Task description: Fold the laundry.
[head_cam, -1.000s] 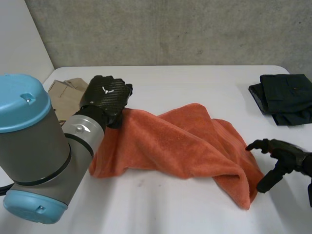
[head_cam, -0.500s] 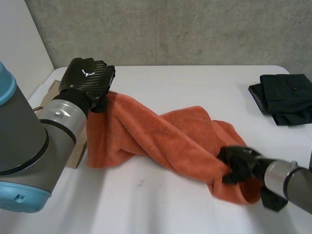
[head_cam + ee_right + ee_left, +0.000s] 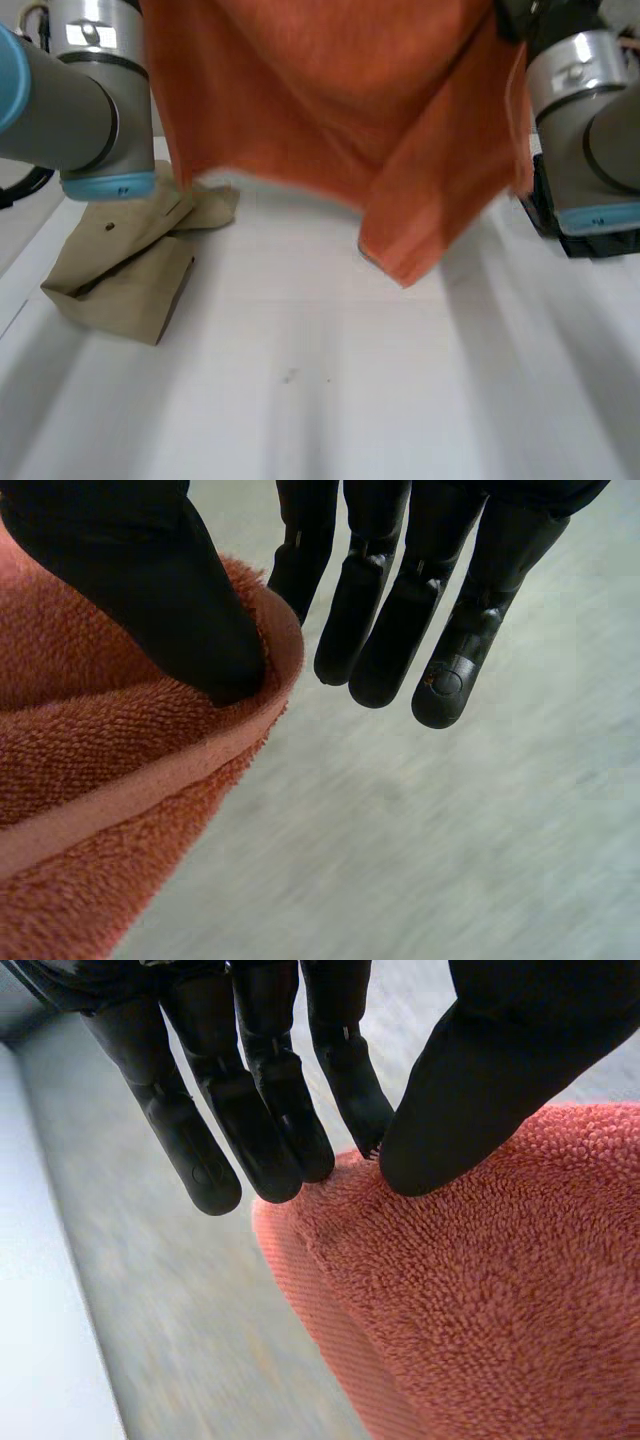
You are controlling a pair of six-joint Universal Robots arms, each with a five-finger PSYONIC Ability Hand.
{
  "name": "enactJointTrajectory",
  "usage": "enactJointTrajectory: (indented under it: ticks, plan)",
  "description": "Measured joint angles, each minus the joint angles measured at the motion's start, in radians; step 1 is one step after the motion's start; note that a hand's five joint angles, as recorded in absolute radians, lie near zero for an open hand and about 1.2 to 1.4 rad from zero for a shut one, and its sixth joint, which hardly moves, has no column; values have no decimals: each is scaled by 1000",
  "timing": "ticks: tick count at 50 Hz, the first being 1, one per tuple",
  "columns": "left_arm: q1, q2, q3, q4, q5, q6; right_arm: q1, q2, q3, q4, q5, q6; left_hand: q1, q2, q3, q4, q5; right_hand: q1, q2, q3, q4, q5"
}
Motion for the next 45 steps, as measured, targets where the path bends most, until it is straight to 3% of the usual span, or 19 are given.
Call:
enactJointTrajectory:
  ticks: [7,17,23,25,27,28,29,31,41,45]
  plan:
    - [-8,66,-146,50,1,-27,4,-52,86,-72,-18,7,0,0,0,0,0,0,0,0,0,2]
    - [-11,155,-615,17,7,-74,0,-73,363,218,-156,-15,0,1,0,0,0,0,1,2,0,4]
    - [-14,149,-753,-4,10,-76,-3,-28,448,306,-255,-60,0,1,0,0,0,0,1,2,1,4]
    - [-15,146,-772,-11,11,-76,-5,6,466,327,-278,-80,0,1,0,0,0,-100,-118,-122,-127,-104]
    - [-16,144,-785,-22,14,-76,-7,36,473,341,-285,-87,0,1,0,0,0,-579,-659,-637,-636,-597]
    - [-16,145,-787,-26,14,-76,-9,44,474,344,-282,-83,0,1,0,0,0,-596,-680,-657,-656,-617]
    - [-16,147,-787,-29,15,-76,-13,53,474,348,-273,-64,0,1,0,0,0,-778,-925,-931,-929,-889]
    - [-16,155,-784,-33,16,-76,-25,56,475,351,-260,-20,0,1,0,0,0,-790,-954,-970,-954,-924]
    - [-7,210,-782,-46,16,-93,-196,-43,517,358,-224,429,0,1,0,0,0,-790,-954,-970,-954,-925]
    - [-3,218,-781,-62,17,-105,-266,-56,507,376,-240,492,0,1,0,0,0,-790,-954,-969,-954,-925]
